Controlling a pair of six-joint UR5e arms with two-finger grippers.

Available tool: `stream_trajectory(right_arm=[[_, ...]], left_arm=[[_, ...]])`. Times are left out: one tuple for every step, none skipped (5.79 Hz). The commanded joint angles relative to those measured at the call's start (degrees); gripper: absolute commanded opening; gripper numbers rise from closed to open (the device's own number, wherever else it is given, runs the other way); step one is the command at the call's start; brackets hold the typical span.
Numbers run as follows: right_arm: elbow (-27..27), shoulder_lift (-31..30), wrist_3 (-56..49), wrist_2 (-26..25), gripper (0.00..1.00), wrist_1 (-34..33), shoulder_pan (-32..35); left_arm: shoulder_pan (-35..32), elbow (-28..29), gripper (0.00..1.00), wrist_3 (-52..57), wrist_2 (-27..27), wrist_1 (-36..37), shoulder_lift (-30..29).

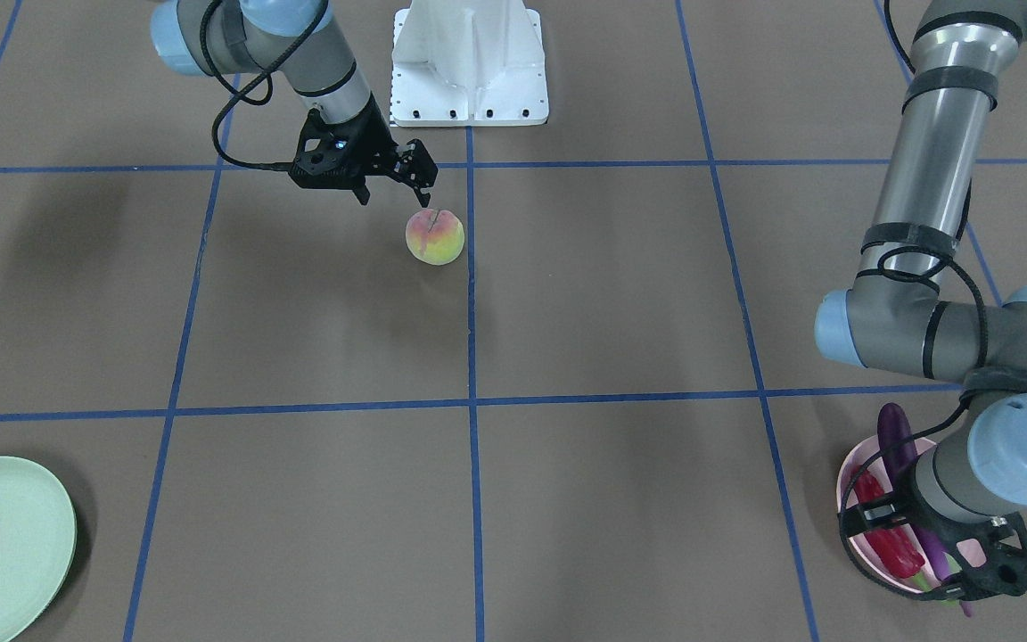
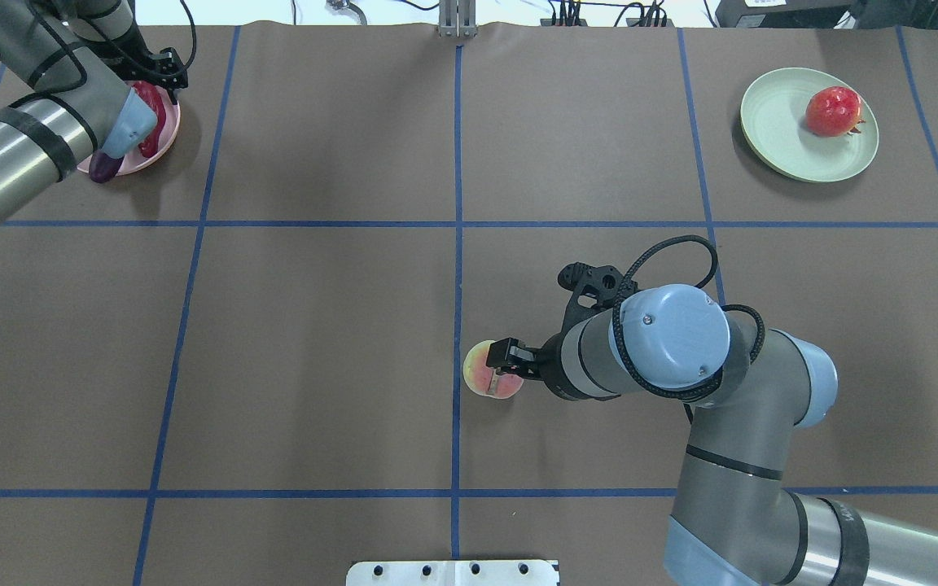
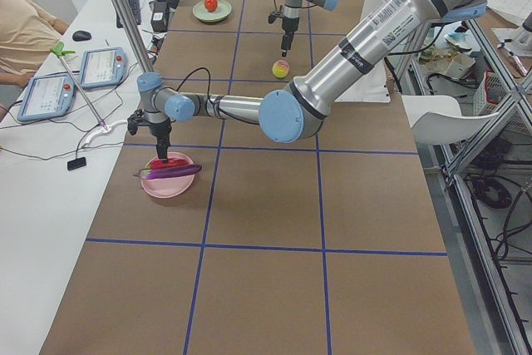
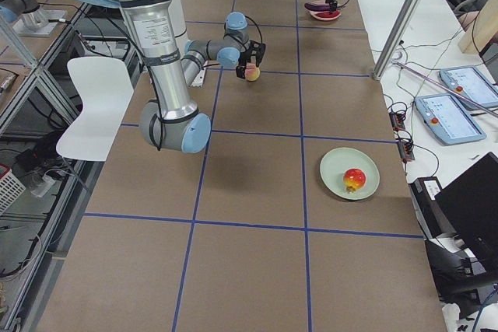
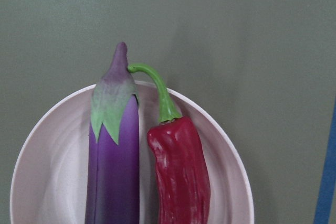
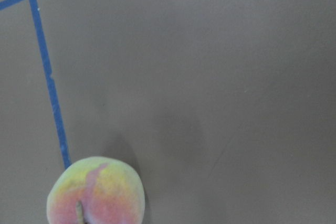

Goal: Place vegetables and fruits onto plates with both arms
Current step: 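Close right gripper on the peach while left gripper releases the chili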

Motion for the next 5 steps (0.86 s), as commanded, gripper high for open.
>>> stream_trajectory(right_arm=[[-3.02, 2.62, 0.49, -1.10, 1.00, 0.25, -0.59], [-4.34, 3.68, 0.93, -1.10, 1.00, 0.52, -0.59], [-4.53, 3.77, 1.02, -1.19, 1.00, 0.60, -0.59], [-5.40, 4.21, 1.46, -1.45, 1.00, 0.61, -0.59], [-7.32, 5.52, 1.37, -2.58, 1.00, 0.69, -0.59]], left_arm=[[0.80, -3.80, 1.00, -2.01, -0.17, 0.88, 0.41], [0.89, -11.05, 1.00, -4.45, -0.61, 3.50, 3.37], [0.89, -17.91, 1.00, -4.74, -4.62, 7.27, 5.92], [0.89, -24.42, 1.00, -5.70, -5.88, 7.57, 10.21], [0.89, -28.66, 1.00, -6.75, -5.89, 9.40, 11.91]])
